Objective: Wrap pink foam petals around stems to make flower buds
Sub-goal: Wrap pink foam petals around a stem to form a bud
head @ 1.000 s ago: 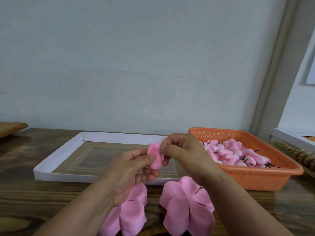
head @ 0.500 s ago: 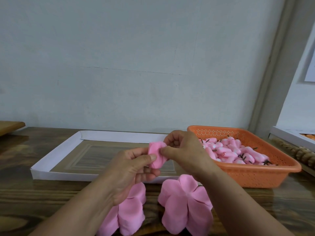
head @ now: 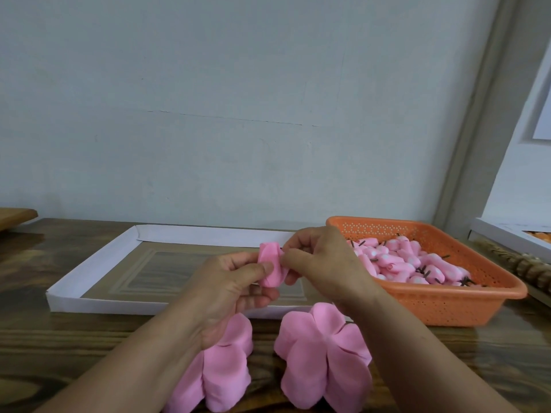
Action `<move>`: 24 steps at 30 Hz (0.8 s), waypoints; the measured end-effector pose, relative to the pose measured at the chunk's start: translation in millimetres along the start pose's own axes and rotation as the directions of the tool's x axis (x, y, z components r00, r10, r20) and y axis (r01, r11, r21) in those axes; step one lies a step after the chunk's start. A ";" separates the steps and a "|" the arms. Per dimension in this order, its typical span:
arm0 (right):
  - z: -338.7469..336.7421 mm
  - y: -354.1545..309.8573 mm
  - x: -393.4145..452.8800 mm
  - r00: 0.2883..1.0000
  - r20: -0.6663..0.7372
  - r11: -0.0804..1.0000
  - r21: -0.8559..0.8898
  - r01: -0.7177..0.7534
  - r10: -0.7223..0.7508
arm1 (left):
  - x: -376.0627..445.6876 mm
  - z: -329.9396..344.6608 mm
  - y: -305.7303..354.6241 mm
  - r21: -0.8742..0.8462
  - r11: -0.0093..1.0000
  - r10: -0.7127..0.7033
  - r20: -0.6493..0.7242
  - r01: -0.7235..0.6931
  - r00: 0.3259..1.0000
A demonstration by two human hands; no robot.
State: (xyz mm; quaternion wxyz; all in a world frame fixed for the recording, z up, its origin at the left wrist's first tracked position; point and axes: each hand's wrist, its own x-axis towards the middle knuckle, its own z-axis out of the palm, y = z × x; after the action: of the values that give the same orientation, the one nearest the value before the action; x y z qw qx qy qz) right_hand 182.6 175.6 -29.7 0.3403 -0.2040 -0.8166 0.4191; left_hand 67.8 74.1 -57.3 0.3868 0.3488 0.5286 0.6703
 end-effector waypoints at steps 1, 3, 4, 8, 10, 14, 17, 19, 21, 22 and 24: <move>-0.4 -0.5 0.0 1.000 0.013 1.000 -0.001 0.001 -0.001 | 0.6 -0.2 -0.3 0.005 1.000 -0.001 -0.012 0.001 1.000; -1.1 -2.4 -0.7 0.999 0.037 1.000 -0.011 0.001 0.000 | 0.8 -0.2 -1.0 0.023 1.000 0.005 -0.033 -0.004 0.999; -1.4 -3.7 -1.6 0.999 0.050 1.000 -0.031 0.001 0.001 | 0.5 0.1 -1.3 0.036 0.999 0.012 -0.044 -0.010 0.999; 0.1 -9.0 -4.3 0.998 0.066 0.990 -0.139 0.001 0.008 | -2.4 3.4 -2.2 0.086 0.995 0.063 -0.081 -0.056 0.995; 1.4 -8.8 -4.1 0.999 0.043 0.987 -0.158 -0.020 0.027 | -2.4 5.0 -3.6 0.111 0.991 0.092 -0.101 -0.081 0.991; 5.2 -5.3 -3.5 0.997 -0.017 0.991 -0.115 -0.070 0.069 | -6.0 8.9 -4.9 0.143 0.979 0.158 -0.075 -0.146 0.985; 6.7 -2.0 -2.0 0.994 -0.033 0.994 -0.047 -0.102 0.101 | -7.9 8.9 -6.2 0.188 0.965 0.195 -0.049 -0.182 0.980; 6.7 0.7 -1.3 0.991 -0.015 0.991 -0.026 -0.135 0.134 | -7.6 8.1 -7.7 0.221 0.956 0.208 -0.038 -0.195 0.977; 5.9 2.2 -0.7 0.989 0.010 0.989 -0.023 -0.145 0.145 | -8.2 8.5 -8.4 0.237 0.950 0.214 -0.019 -0.203 0.977; 5.0 2.7 -0.5 0.989 0.020 0.989 -0.023 -0.145 0.146 | -8.4 9.1 -8.7 0.244 0.948 0.214 -0.010 -0.205 0.977; 3.1 1.9 -0.3 0.991 0.038 0.991 -0.035 -0.128 0.129 | -8.5 10.3 -9.0 0.251 0.946 0.210 0.004 -0.205 0.978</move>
State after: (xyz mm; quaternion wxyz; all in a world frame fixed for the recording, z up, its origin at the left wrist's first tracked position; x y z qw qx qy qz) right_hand 180.7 174.8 -32.7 0.2928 -0.2532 -0.8152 0.4307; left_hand 82.1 72.4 -64.6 0.2610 0.4408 0.5736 0.6392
